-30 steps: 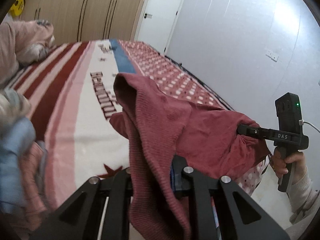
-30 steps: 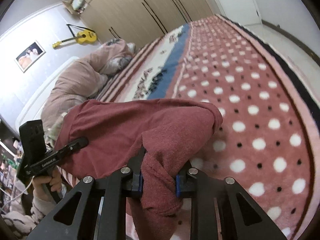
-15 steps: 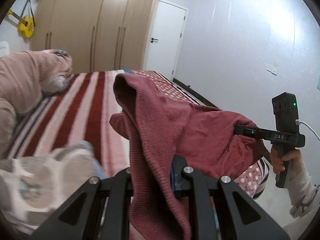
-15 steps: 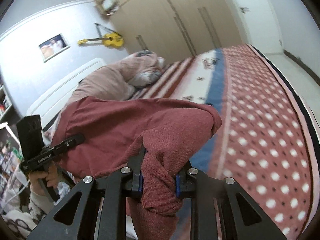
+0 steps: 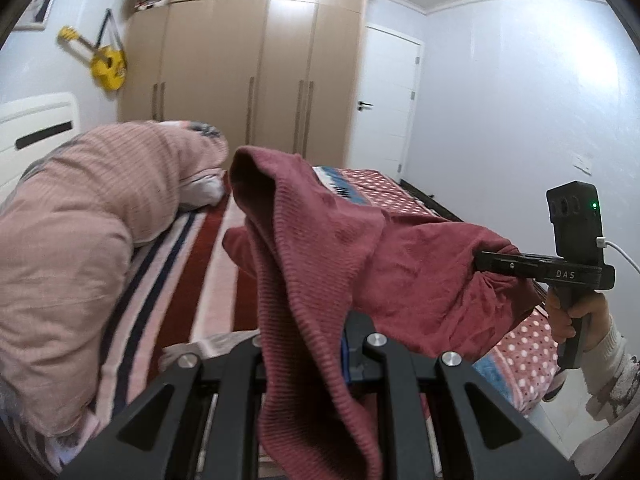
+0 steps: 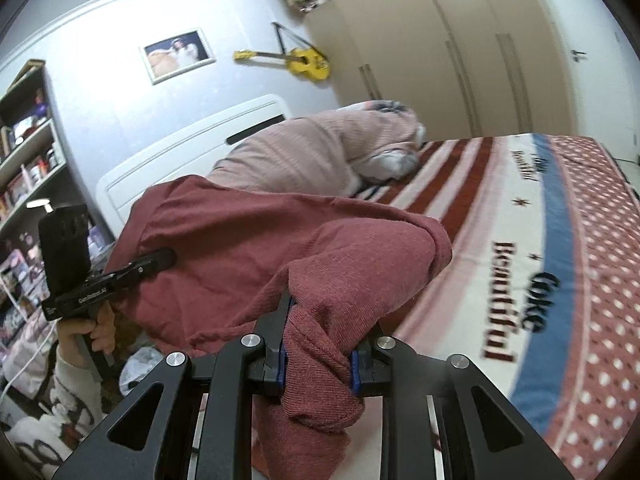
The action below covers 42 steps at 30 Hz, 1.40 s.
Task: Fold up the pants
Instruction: 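Carry the pants with the right gripper onto the clothes pile and release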
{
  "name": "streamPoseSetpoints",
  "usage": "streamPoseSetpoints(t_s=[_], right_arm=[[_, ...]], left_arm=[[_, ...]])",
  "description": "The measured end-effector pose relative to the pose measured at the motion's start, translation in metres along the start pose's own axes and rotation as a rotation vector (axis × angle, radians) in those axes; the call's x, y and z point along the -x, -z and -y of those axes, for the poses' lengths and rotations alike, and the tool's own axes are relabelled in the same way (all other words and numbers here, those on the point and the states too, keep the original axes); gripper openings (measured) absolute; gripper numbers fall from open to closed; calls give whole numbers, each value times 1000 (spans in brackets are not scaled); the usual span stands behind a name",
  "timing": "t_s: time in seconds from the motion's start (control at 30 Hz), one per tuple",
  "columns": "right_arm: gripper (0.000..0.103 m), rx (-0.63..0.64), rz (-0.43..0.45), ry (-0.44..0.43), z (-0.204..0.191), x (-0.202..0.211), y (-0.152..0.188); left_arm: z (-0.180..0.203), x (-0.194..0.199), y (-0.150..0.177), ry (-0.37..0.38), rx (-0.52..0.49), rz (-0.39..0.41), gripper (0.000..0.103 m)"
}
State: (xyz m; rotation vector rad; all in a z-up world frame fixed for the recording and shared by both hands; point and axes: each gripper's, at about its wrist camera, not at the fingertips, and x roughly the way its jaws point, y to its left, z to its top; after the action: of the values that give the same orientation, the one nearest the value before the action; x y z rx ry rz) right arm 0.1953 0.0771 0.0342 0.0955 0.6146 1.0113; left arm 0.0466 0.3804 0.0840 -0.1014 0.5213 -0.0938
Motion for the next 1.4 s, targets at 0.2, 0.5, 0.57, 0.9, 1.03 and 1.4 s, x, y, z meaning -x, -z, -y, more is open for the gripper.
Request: streamPoseSetpoints(t_s=[0.2,0.5,0.57,0.9,1.03,1.4], right_arm=[[16,15,-63,-51,-23,-58,-2],[16,-29,-176,-41,-18,-114,25],[16,-41,-195,-27,-14,-119,33],[16,-55,-211,-68,-26,-122,42],[16,-4,-242,-26,-33,-127,49],[25,-31,-220,-6,-27,-110,52]], left_arm=[[-58,-1,20,-14,78,-33,12],[-106,-47,80,9,205,-178,12],[-110,-58,89,7,209,-208,13],[-135,-58,97,8,247,-223,14],[-130,-64,98,-31,235,-249,22],[-104,-53,76,-134,156,-214,33]])
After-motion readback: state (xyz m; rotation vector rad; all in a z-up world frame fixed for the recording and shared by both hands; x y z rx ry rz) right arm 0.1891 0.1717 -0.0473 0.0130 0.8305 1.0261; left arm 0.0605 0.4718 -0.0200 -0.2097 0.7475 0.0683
